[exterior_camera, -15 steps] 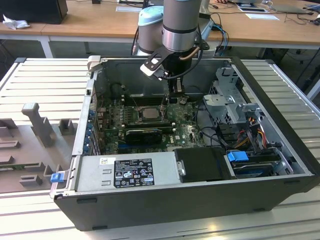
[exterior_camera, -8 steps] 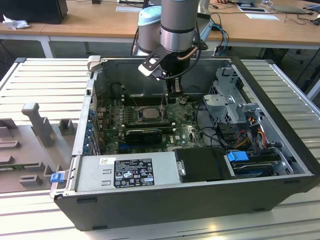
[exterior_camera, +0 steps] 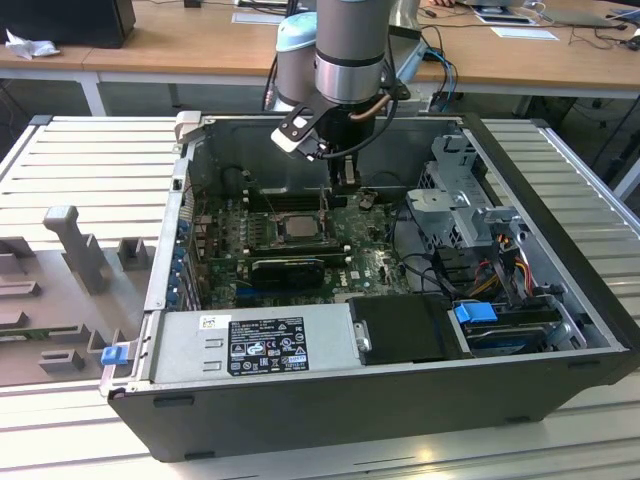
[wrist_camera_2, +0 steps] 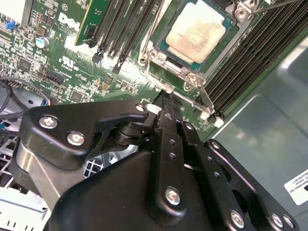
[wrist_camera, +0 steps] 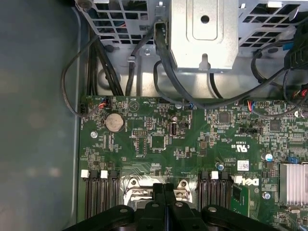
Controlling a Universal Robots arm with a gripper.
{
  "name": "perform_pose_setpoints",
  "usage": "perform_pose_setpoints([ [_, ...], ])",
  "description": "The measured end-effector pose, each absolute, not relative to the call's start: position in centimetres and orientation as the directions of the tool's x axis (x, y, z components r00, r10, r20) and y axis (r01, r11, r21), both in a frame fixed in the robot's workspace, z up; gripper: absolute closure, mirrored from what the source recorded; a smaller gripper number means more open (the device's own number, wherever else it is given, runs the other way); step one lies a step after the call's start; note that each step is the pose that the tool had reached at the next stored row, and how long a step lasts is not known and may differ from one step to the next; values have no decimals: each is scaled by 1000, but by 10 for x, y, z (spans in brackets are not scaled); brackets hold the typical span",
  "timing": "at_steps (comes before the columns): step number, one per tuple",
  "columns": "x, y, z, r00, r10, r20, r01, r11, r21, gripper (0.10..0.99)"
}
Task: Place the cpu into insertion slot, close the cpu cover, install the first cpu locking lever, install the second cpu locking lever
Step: 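Close the cpu cover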
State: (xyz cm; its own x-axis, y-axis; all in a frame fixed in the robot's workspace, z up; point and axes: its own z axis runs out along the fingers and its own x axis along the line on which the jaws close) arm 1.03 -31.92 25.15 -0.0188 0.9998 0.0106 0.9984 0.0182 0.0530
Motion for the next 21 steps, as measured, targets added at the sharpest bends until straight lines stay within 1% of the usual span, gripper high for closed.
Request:
perform_pose_setpoints([
  [21,-8,-319,251,-19,1000,11,998,18,53,980],
])
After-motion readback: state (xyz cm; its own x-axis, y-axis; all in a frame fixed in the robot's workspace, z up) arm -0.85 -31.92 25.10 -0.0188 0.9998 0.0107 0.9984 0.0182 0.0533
